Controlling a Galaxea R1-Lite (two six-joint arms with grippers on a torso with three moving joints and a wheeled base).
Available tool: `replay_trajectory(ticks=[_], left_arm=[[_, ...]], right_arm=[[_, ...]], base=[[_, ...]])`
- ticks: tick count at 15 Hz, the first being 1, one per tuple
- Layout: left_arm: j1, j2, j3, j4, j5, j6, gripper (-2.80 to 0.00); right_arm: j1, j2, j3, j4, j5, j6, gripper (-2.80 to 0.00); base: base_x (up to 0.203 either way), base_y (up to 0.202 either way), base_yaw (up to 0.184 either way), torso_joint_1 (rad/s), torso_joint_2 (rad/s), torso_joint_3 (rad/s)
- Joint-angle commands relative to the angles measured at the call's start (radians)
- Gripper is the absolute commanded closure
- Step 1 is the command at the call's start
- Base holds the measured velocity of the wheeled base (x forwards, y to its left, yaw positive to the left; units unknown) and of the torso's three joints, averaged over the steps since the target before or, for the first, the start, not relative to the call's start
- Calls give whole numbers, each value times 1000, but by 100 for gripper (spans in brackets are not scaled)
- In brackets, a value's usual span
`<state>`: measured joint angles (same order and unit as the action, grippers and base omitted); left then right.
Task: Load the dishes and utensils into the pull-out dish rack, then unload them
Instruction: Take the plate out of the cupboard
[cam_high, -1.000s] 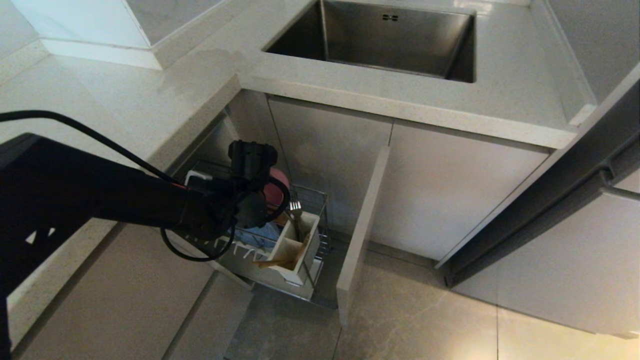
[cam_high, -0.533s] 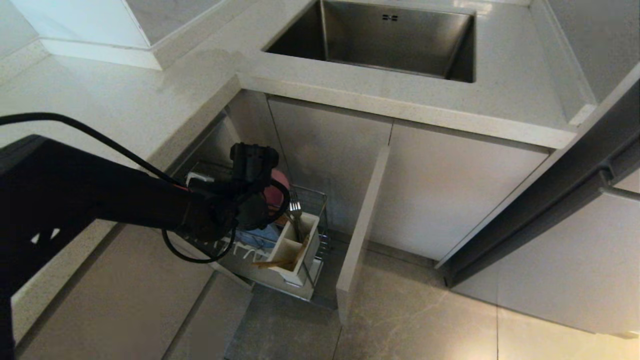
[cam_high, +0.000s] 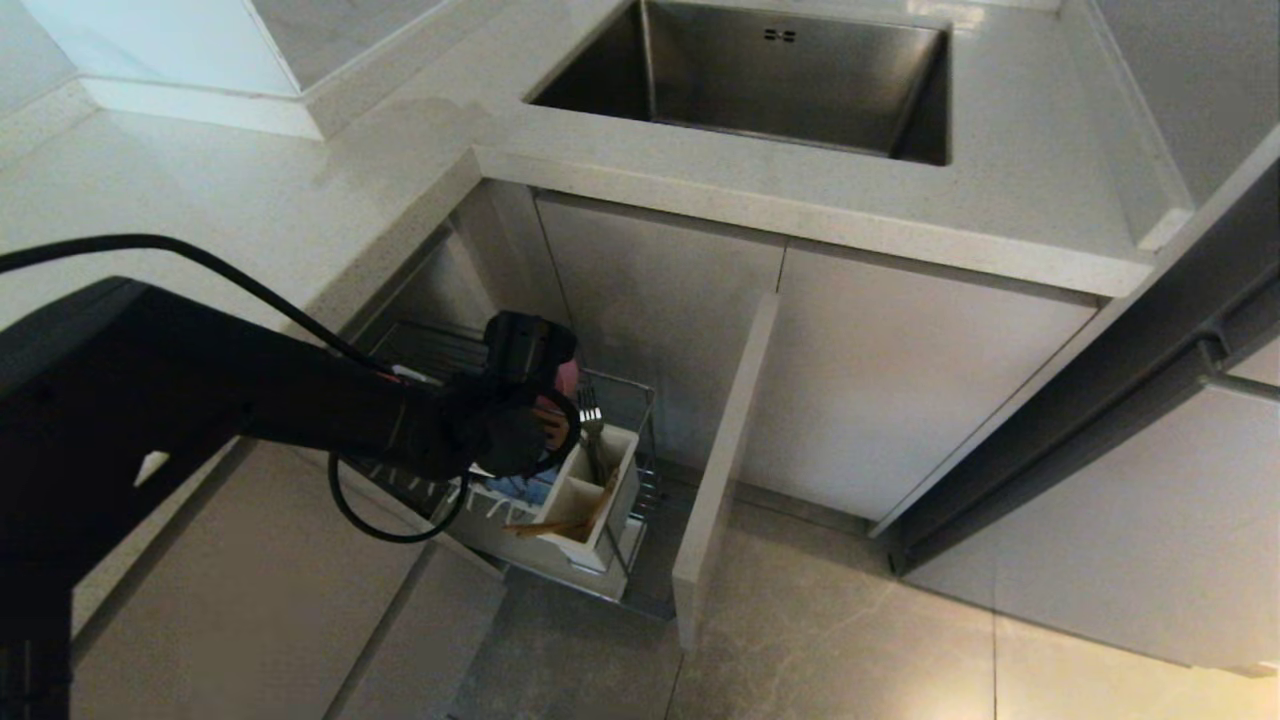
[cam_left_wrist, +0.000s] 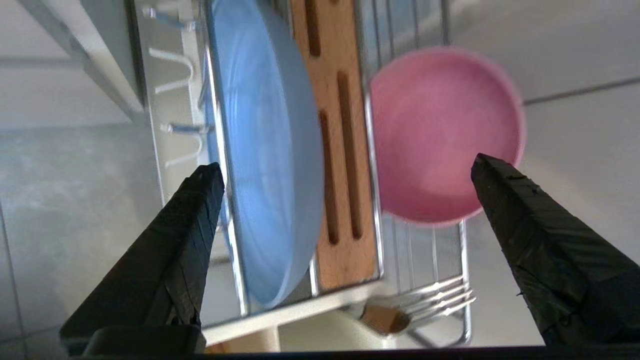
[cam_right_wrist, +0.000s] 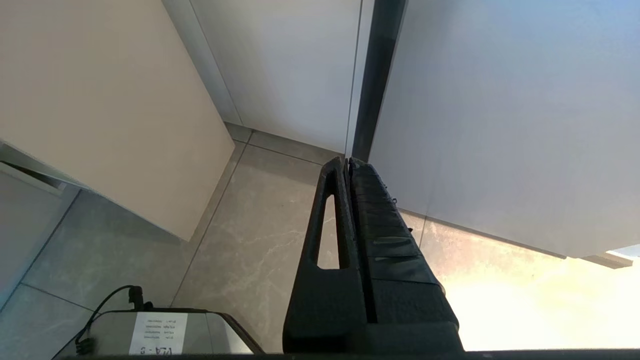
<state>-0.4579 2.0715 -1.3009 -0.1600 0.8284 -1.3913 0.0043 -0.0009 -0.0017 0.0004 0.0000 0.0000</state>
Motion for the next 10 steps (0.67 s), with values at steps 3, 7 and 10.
replay_trajectory(ticks=[3, 7, 10], left_arm=[[-10, -45, -30, 0, 46, -2, -280], [-39, -100, -104, 74, 47, 34, -280], [-67, -152, -187, 238, 13, 54, -280]], right_arm=[[0, 1, 0, 0, 0, 0, 0], [0, 1, 0, 0, 0, 0, 0], [0, 1, 0, 0, 0, 0, 0]], base=[[0, 0, 0, 0, 0, 0], [0, 0, 0, 0, 0, 0], [0, 0, 0, 0, 0, 0]])
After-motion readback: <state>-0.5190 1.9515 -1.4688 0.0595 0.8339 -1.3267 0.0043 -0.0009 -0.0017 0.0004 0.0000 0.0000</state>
